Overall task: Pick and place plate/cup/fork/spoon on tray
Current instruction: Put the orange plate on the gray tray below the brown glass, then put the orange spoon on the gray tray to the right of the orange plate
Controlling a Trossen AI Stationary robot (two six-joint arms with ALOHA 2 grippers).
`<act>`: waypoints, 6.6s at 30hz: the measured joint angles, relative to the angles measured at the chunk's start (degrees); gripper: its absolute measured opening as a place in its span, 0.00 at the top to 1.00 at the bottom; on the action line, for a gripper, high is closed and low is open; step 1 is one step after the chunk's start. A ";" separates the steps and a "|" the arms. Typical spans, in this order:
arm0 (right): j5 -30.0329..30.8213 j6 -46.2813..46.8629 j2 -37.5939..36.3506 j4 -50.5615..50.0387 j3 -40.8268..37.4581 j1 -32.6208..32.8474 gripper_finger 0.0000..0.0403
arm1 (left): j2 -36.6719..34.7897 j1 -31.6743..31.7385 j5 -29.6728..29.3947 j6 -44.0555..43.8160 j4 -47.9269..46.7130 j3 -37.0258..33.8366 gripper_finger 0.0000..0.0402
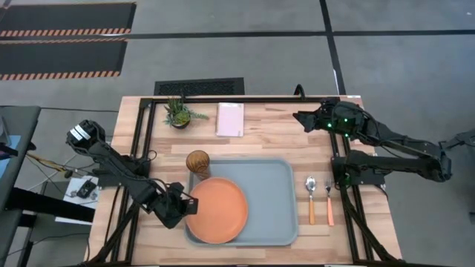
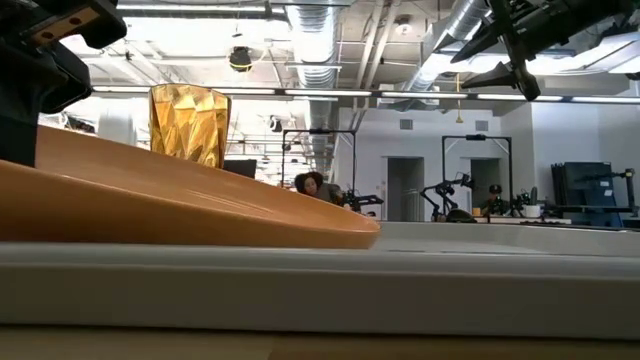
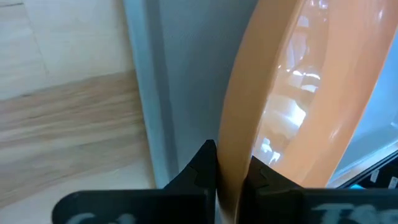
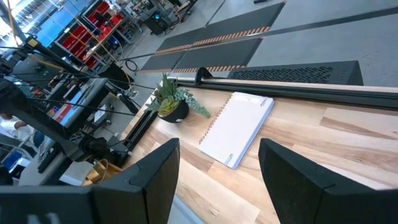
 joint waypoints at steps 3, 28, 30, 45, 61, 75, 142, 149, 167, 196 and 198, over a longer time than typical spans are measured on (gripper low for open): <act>0.00 0.00 0.00 0.00 0.00 0.00 0.39 | 0.00 -0.01 -0.48 -0.01 -0.07 0.00 0.96; -0.15 0.04 0.00 -0.15 -0.01 0.02 0.39 | 0.00 0.92 0.28 1.53 -2.12 0.00 0.40; -0.15 0.04 0.00 -0.15 0.00 0.02 0.39 | -0.08 1.34 0.63 2.01 -2.17 0.00 0.38; -1.08 0.66 0.00 -2.28 0.01 0.02 0.39 | -4.85 1.98 6.39 3.26 -6.43 0.01 0.33; -14.28 19.12 8.60 -26.87 0.02 14.88 0.41 | -34.05 1.64 -14.42 13.05 -7.04 5.58 0.33; -8.81 57.20 17.07 -27.59 0.02 51.95 0.50 | -35.87 6.84 -26.32 33.30 1.68 11.28 0.33; 2.18 50.33 30.00 -33.09 9.08 55.41 0.92 | 7.68 53.66 40.57 54.23 25.02 25.83 0.33; 2.25 35.01 32.64 -33.27 15.79 48.06 0.89 | 14.57 53.66 48.59 45.43 34.04 25.86 0.33; 0.20 8.29 42.73 -32.87 31.42 38.24 0.88 | 17.07 52.50 49.37 46.12 31.00 28.05 0.33; -0.39 5.44 45.97 -33.20 34.49 38.30 0.88 | 17.05 52.43 49.92 46.41 28.10 28.02 0.85; -0.44 4.82 45.97 -33.29 34.49 38.34 0.88 | 17.05 52.43 49.87 46.41 27.39 28.02 0.88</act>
